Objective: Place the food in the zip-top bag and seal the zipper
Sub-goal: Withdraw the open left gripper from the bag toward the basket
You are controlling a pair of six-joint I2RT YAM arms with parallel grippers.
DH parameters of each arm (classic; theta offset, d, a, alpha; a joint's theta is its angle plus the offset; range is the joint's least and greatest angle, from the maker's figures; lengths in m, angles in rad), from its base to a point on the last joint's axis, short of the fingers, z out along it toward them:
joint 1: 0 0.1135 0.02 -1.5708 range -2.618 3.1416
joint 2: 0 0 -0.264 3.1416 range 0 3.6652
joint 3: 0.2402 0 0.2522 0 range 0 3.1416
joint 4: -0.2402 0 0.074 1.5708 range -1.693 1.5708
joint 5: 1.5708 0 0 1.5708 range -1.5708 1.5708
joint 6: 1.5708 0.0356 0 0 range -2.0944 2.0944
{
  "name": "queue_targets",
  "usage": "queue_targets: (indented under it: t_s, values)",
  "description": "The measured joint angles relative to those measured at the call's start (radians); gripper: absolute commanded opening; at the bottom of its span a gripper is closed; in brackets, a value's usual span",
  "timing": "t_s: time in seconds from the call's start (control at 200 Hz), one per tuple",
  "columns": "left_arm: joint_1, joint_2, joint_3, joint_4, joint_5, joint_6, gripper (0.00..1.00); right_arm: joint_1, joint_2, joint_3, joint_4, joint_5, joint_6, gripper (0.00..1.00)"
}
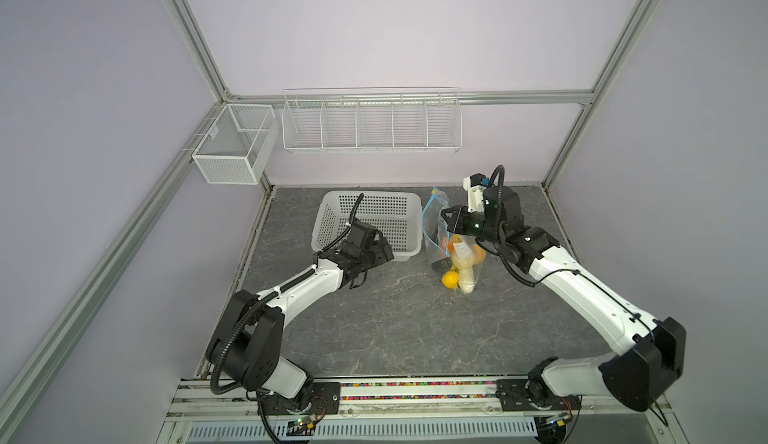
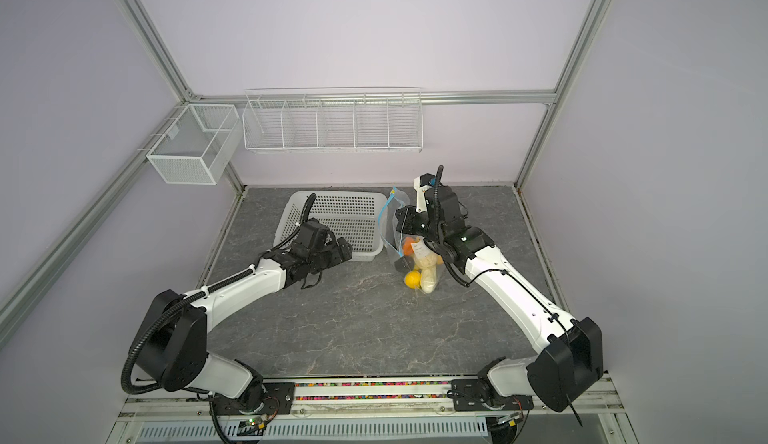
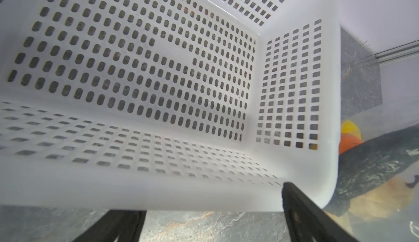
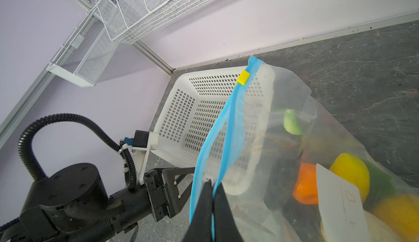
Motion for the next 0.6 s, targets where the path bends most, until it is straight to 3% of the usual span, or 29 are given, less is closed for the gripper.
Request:
queue_targets:
  t_s: [0.6]
  values:
    - [0.021,0.174,0.221,0.048,-0.027,0.034,0.91,0.003,-0.010,-0.011,0.004,-0.003,0.002,0.06]
